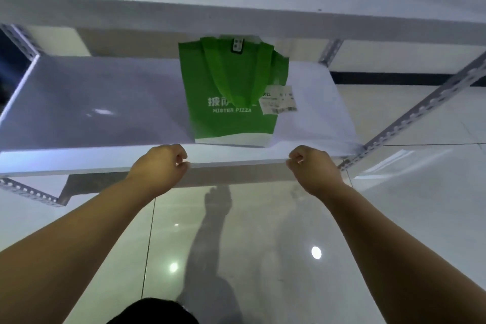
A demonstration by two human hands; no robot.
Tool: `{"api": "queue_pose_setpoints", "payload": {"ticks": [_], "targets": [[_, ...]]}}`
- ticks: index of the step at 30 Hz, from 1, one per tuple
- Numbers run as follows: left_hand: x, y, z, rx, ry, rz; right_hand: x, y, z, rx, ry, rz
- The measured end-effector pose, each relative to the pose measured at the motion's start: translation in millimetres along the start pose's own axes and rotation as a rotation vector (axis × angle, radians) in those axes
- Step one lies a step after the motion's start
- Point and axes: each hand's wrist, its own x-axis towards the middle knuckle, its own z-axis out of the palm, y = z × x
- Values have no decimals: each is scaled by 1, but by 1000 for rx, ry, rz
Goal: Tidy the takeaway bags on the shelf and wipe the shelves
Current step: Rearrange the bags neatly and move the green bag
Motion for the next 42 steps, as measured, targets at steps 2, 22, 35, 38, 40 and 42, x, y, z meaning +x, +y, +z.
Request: {"api": "queue_pose_setpoints", "payload": {"ticks": [2, 22, 35, 38, 40, 42], "targets": [[14, -7, 13, -21, 26, 4, 11, 3, 13, 19, 18, 19], [47, -1, 38, -306, 199, 107, 36, -19, 46, 347, 217, 49], [-73, 37, 66, -243, 114, 375, -93, 58, 28, 363, 208, 132], [-93, 53, 74, -189, 113, 442, -122, 81, 23, 399, 250, 163], [-102, 66, 75, -167, 131, 513, -138, 93, 16, 426, 300, 175], [-109, 79, 73, -154, 141, 565, -151, 102, 7, 454, 355, 194]]}}
